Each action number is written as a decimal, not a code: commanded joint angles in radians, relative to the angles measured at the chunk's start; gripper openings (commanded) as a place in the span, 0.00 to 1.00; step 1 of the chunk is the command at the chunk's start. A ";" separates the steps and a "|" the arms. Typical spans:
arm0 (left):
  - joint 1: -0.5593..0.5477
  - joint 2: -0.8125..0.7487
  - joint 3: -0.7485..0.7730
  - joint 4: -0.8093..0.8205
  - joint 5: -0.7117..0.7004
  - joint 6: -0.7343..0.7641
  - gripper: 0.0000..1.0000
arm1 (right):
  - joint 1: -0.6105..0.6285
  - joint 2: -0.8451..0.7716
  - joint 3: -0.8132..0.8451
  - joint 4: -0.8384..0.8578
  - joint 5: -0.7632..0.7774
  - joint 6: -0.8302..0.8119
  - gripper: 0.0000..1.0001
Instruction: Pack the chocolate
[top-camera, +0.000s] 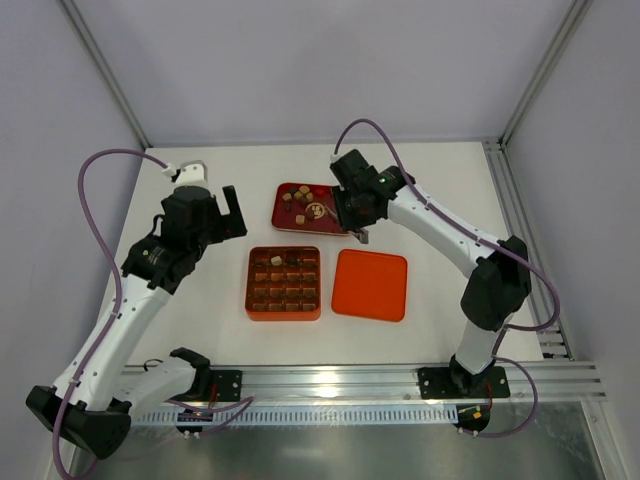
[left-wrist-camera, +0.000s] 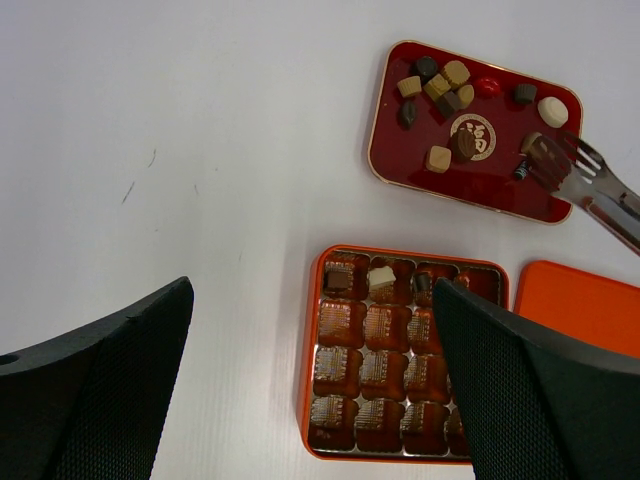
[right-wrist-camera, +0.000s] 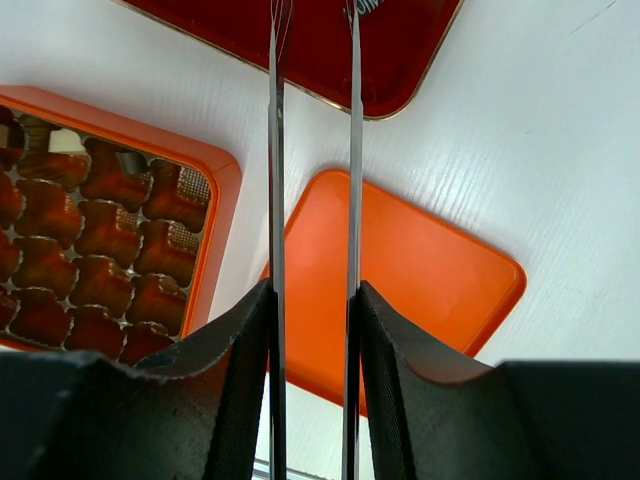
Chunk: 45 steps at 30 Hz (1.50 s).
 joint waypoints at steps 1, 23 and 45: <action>0.011 -0.009 0.015 0.040 0.003 -0.004 1.00 | -0.010 0.030 -0.014 0.036 -0.015 -0.016 0.40; 0.017 -0.006 0.014 0.040 0.006 -0.003 1.00 | -0.045 0.119 -0.023 0.068 -0.016 -0.011 0.38; 0.020 -0.007 0.009 0.043 0.006 -0.003 1.00 | -0.050 0.130 0.014 0.042 -0.019 -0.025 0.36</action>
